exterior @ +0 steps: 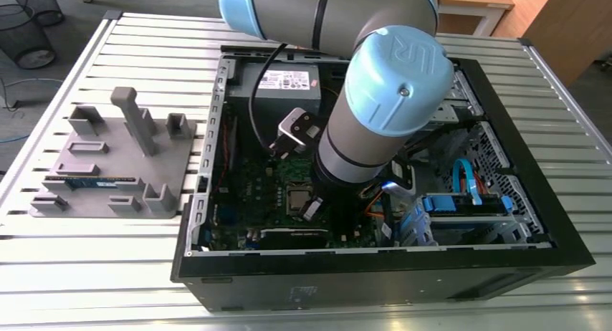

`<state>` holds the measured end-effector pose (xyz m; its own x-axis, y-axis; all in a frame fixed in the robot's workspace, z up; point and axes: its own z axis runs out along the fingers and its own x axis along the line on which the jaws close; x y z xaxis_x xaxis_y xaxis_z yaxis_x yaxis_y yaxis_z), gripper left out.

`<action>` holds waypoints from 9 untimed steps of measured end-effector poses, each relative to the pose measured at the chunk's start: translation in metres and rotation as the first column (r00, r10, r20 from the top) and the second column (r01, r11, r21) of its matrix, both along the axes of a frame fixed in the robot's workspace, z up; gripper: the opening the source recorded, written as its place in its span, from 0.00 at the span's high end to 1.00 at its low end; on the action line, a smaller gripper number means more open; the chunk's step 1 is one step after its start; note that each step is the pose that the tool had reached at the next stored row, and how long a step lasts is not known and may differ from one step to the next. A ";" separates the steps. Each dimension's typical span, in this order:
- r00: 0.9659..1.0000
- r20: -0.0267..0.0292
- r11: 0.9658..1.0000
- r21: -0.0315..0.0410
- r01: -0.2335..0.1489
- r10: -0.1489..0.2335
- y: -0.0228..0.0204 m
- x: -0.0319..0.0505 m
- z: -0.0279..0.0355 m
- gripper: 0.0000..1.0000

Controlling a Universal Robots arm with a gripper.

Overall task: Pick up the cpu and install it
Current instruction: 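Install the first cpu locking lever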

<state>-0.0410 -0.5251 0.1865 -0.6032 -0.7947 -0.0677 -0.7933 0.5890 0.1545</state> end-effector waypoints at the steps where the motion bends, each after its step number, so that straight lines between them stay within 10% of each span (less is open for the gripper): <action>1: 1.000 0.000 1.000 0.000 0.000 0.000 0.0000 0.0000 0.0000 0.89; 9: 1.000 0.001 1.000 0.008 0.000 0.000 0.0000 -0.0005 0.0000 0.89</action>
<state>-0.0415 -0.5251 0.1865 -0.6032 -0.7941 -0.0747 -0.7933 0.5877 0.1589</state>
